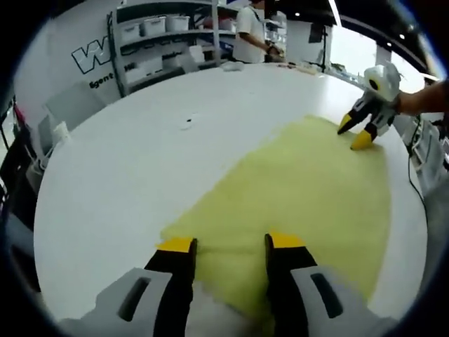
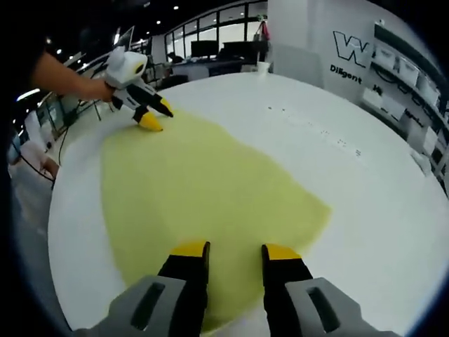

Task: Fold the garment on the visible template until the final outline fits inside the template.

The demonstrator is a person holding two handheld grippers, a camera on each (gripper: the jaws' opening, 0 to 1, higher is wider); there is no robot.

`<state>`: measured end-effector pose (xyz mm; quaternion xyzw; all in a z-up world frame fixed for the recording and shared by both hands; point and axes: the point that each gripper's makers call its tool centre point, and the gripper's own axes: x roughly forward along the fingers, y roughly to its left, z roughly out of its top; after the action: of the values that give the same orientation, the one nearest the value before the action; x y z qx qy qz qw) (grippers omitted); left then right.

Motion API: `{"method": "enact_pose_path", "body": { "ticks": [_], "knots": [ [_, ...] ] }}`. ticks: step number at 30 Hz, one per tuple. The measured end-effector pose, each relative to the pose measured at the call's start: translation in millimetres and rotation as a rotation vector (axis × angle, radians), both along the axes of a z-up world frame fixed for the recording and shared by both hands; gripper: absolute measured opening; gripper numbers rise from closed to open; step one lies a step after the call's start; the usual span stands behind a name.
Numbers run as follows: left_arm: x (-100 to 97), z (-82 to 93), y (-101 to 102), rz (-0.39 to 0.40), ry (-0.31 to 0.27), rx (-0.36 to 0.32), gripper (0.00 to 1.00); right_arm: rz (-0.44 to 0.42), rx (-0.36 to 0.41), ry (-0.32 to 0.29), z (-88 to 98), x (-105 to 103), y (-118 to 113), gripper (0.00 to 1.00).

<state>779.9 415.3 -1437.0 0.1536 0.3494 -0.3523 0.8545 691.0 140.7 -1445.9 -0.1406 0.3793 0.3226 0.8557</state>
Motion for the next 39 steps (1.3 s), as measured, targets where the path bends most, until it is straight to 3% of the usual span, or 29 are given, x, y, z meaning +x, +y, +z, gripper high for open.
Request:
{"method": "enact_pose_path", "body": {
  "ticks": [8, 12, 14, 20, 27, 32, 37, 39],
  "knots": [
    [-16.4, 5.3, -5, -0.068, -0.015, 0.039, 0.43, 0.006, -0.028, 0.0, 2.7, -7, 0, 0.26],
    [-26.7, 17.7, -15, -0.096, -0.03, 0.004, 0.41, 0.004, 0.005, -0.012, 11.3, -13, 8, 0.27],
    [-34.8, 23.8, -21, -0.122, -0.037, -0.007, 0.41, 0.001, 0.043, -0.024, 16.7, -15, 13, 0.31],
    [-66.8, 23.7, -33, -0.138, 0.0, -0.057, 0.42, 0.02, 0.045, -0.013, 21.0, -33, 22, 0.33],
    [-104.8, 15.2, -44, -0.217, -0.015, -0.029, 0.46, 0.037, 0.058, -0.02, 23.7, -48, 38, 0.34],
    [-115.1, 9.3, -40, -0.211, -0.011, -0.032, 0.46, 0.051, 0.055, -0.005, 17.6, -59, 44, 0.34],
    [-116.6, 0.7, -24, -0.187, -0.024, -0.027, 0.46, 0.078, -0.011, 0.01, 3.1, -75, 35, 0.35],
    [-115.4, 0.8, -18, -0.161, -0.022, -0.032, 0.47, 0.045, 0.028, 0.001, 5.6, -74, 34, 0.36]
  ]
}}
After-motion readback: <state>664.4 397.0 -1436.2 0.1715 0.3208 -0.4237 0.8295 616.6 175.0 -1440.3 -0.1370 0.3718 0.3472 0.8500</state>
